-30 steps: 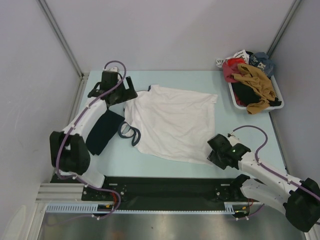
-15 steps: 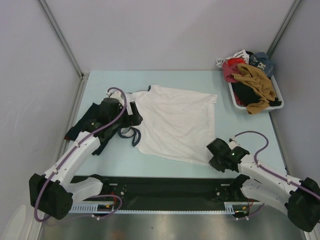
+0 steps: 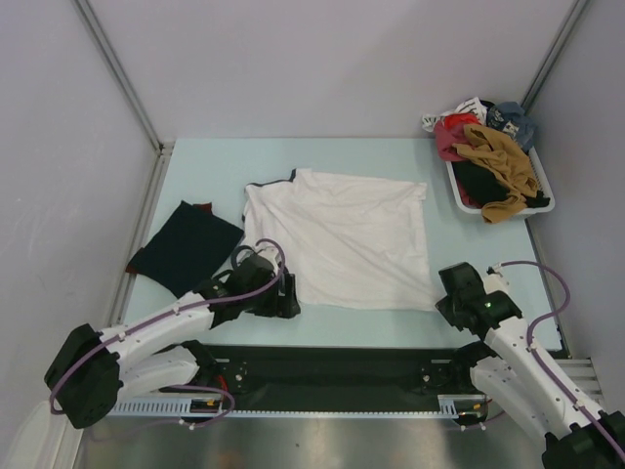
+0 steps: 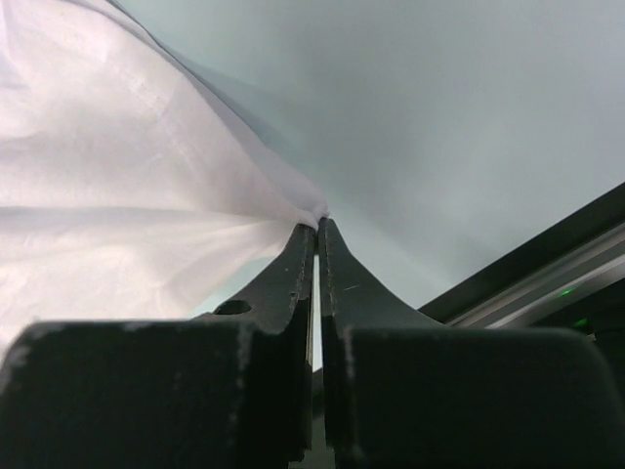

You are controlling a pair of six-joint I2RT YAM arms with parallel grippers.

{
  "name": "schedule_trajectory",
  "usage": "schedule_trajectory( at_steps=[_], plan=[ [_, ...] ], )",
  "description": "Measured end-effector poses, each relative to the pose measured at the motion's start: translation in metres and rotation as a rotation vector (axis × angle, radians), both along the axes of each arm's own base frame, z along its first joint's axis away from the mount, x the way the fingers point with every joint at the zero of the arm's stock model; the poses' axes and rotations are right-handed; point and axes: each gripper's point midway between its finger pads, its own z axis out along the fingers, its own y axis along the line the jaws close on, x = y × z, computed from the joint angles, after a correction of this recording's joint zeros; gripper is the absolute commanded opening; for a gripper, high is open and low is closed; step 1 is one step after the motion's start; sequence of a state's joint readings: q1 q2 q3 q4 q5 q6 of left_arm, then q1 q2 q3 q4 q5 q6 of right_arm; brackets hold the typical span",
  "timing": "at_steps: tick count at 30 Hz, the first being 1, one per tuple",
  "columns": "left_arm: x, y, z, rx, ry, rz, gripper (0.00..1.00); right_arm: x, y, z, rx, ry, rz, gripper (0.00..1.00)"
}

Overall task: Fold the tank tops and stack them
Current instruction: Flatten the tank top out

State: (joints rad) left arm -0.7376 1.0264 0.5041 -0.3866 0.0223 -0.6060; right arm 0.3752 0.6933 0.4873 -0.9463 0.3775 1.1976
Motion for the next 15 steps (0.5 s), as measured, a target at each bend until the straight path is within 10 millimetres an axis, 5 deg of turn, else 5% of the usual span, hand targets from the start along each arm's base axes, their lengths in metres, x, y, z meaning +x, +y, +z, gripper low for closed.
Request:
schedule_trajectory(
  at_steps=[4,15],
  plan=[
    [-0.010,0.002,-0.019,0.029,0.043,0.016,0.84,-0.001,-0.001,-0.001,-0.004,0.006,-0.001,0.00],
    [0.026,0.008,-0.019,0.068,-0.052,0.159,0.66,0.000,-0.002,0.002,-0.005,-0.009,0.005,0.00]
  ],
)
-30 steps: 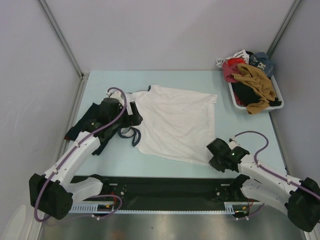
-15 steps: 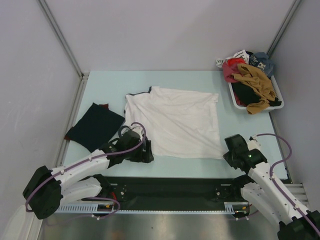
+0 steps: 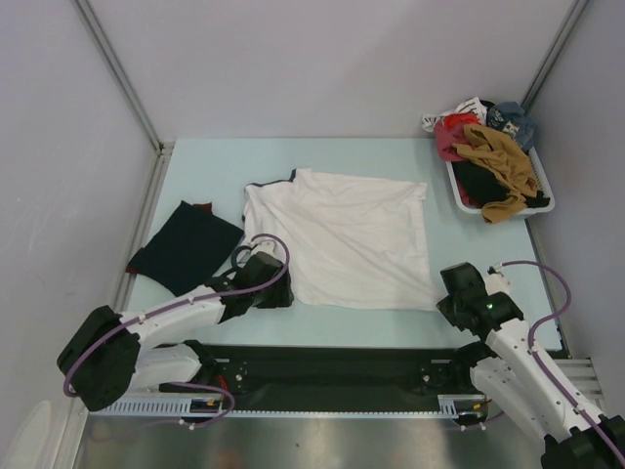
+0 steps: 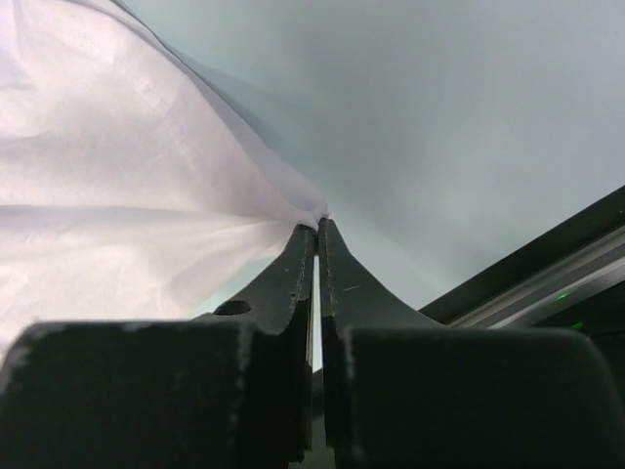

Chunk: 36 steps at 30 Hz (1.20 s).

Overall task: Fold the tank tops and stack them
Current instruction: Flatten the tank top out

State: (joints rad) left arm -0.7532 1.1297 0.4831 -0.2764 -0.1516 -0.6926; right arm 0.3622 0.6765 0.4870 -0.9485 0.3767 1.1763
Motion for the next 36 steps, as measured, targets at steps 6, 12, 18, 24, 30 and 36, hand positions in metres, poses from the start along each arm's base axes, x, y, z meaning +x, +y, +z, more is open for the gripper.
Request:
schedule_trajectory(
  at_steps=[6,12,18,24,30,36],
  plan=[
    [0.016,0.003,-0.011,0.016,0.012,0.046,0.63,0.000,-0.001,0.000,-0.001,0.001,-0.002,0.00],
    [0.032,0.003,-0.011,-0.004,-0.009,0.081,0.53,0.000,-0.001,0.000,-0.001,0.001,-0.001,0.00],
    [0.036,-0.003,-0.012,-0.031,-0.008,0.073,0.00,-0.001,0.000,-0.001,0.000,0.008,0.005,0.00],
    [0.032,-0.005,-0.008,-0.053,-0.006,0.058,0.00,-0.004,0.002,-0.006,-0.002,0.044,0.024,0.00],
    [0.013,0.004,0.012,-0.119,-0.042,0.061,0.00,-0.006,0.005,-0.012,-0.008,0.092,0.045,0.00],
    [-0.003,0.015,0.029,-0.165,-0.069,0.076,0.00,-0.008,0.005,-0.018,-0.017,0.132,0.060,0.01]
  ],
)
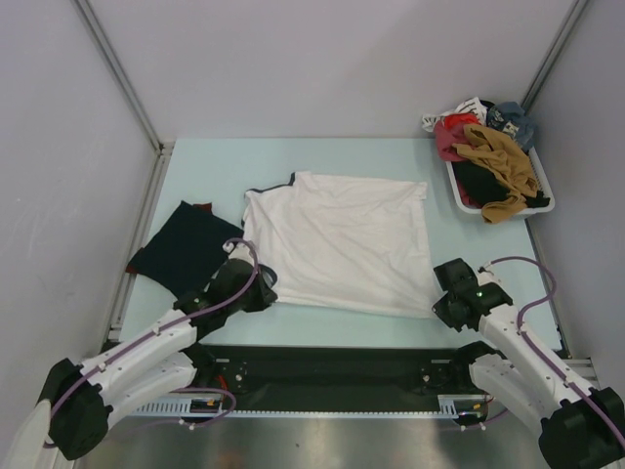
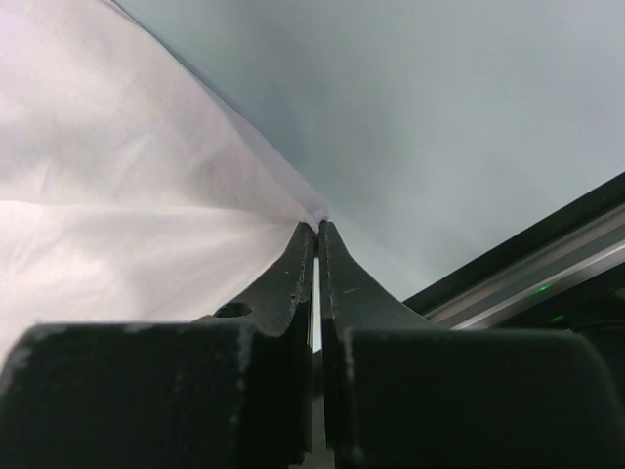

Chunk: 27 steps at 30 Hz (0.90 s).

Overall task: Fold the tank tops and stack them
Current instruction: Flatten the tank top out, then fold the tank top

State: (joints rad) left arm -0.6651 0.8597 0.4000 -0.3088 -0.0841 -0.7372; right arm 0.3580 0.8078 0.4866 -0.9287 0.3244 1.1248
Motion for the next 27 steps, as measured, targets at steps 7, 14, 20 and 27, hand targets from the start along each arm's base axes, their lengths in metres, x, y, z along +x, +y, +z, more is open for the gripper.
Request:
schedule_trajectory(
  at_steps=[7,14,20,27],
  plan=[
    [-0.016,0.011,-0.007,0.005,0.043,0.022,0.00,-0.001,0.002,0.002,0.006,-0.008,0.017,0.06],
    [-0.021,0.019,0.012,-0.077,-0.014,0.085,0.00,-0.002,0.008,0.003,0.010,-0.013,0.048,0.08],
    [-0.020,0.019,0.006,-0.064,0.006,0.095,0.00,-0.004,0.009,-0.002,-0.001,0.015,0.056,0.07],
    [-0.021,0.017,-0.021,0.007,0.088,0.081,0.00,0.005,0.008,0.011,-0.011,-0.027,0.054,0.08]
  ],
)
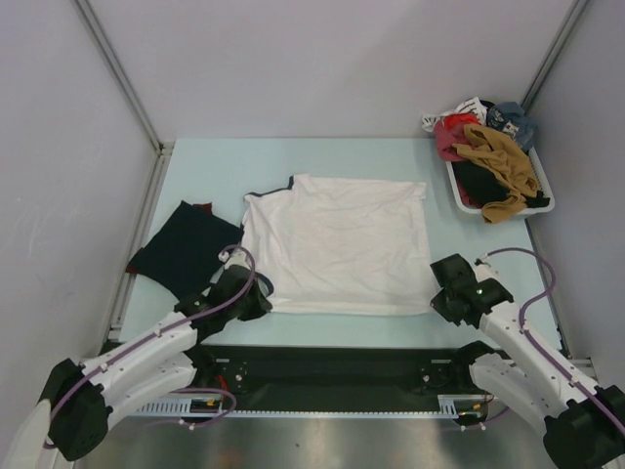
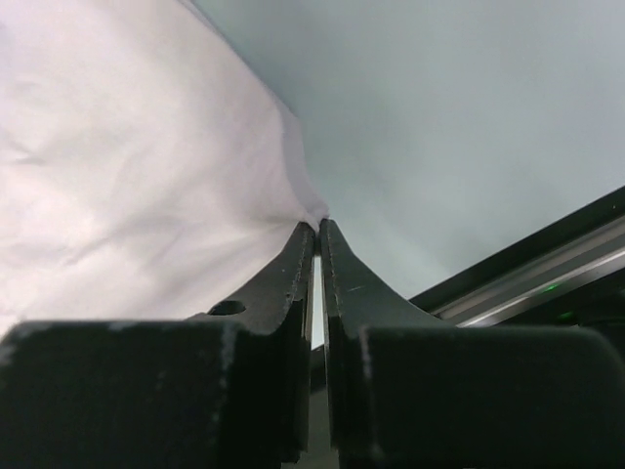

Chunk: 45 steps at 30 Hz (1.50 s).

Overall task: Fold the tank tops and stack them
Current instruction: Fold the tank top

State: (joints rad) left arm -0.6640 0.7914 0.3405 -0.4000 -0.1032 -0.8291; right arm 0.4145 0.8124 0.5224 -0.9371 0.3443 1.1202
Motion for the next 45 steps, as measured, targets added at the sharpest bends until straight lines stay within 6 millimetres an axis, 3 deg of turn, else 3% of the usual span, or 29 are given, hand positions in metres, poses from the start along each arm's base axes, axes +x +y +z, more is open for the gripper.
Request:
schedule_trajectory(
  at_steps=[3,7,14,25,35,45],
  plan=[
    [0.006,-0.001,-0.001,0.034,0.022,-0.004,0.00,0.017,0.000,0.019,-0.010,-0.051,0.000,0.08],
    [0.026,-0.006,0.013,0.043,0.004,0.004,0.00,0.046,-0.001,0.040,-0.034,-0.107,0.014,0.08],
    [0.067,-0.008,0.040,0.031,-0.050,0.048,0.00,0.087,-0.007,0.048,-0.086,-0.110,0.041,0.06],
    [0.111,-0.008,0.046,0.059,-0.042,0.077,0.01,0.140,-0.002,0.051,-0.117,-0.162,0.124,0.06],
    [0.137,-0.004,0.031,0.110,-0.013,0.106,0.00,0.180,0.004,0.034,-0.144,-0.104,0.171,0.03],
    [0.164,-0.004,0.031,0.119,-0.021,0.120,0.00,0.194,0.002,0.013,-0.158,-0.050,0.170,0.03]
  ],
)
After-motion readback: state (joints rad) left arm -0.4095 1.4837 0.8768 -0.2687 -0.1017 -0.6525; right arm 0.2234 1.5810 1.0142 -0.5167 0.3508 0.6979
